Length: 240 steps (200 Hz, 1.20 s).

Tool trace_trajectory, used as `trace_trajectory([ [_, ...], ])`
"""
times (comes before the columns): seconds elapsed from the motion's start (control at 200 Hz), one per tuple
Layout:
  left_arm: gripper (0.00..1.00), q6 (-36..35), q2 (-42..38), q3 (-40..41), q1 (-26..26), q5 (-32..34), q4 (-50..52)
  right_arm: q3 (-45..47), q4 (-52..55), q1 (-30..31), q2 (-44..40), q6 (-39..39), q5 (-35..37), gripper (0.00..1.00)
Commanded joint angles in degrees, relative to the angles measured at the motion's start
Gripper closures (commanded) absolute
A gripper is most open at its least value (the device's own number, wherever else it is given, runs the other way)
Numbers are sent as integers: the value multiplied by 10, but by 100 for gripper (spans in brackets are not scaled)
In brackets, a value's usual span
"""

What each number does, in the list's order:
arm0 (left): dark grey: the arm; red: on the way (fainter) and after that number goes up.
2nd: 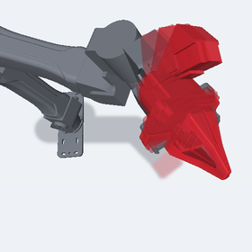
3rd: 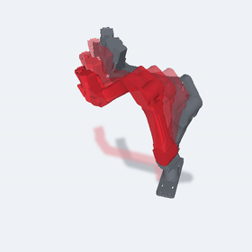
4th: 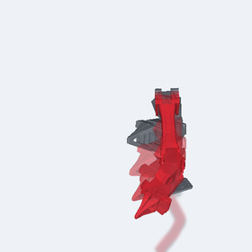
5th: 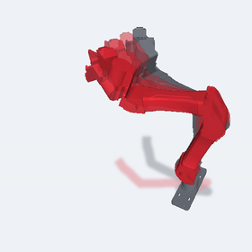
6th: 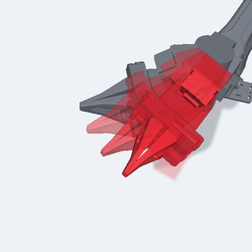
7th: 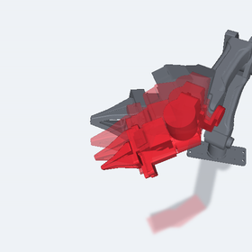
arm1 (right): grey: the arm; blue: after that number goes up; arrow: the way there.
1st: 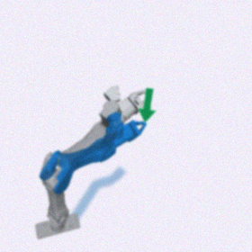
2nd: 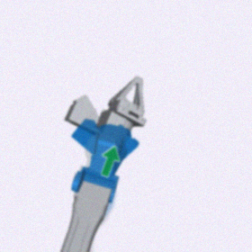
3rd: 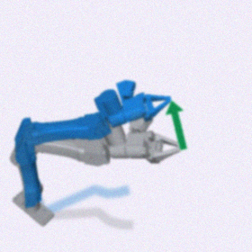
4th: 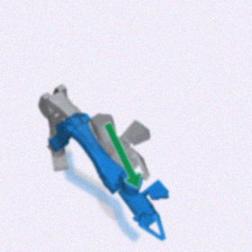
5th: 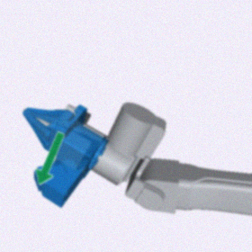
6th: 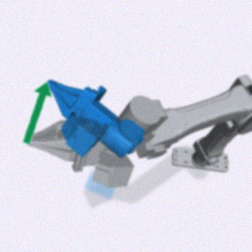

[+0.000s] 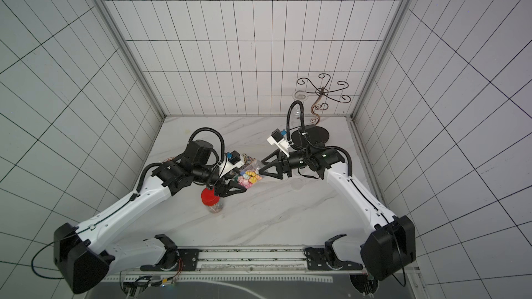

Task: Pour the candies out of the jar
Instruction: Unscrew the lid from the jar.

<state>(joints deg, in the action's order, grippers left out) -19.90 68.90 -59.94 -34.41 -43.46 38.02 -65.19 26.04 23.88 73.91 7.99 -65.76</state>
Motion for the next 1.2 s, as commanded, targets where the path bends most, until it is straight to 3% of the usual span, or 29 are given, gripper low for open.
trace_trajectory([
  [0.0, 48, -7, -5, -20, 0, -47, -64, 20, -6, 1, -17, 15, -56, 46],
  [1.195, 48, -10, -2, -8, 1, -19, -62, 18, -33, -46, -21, -78, 49, 45],
])
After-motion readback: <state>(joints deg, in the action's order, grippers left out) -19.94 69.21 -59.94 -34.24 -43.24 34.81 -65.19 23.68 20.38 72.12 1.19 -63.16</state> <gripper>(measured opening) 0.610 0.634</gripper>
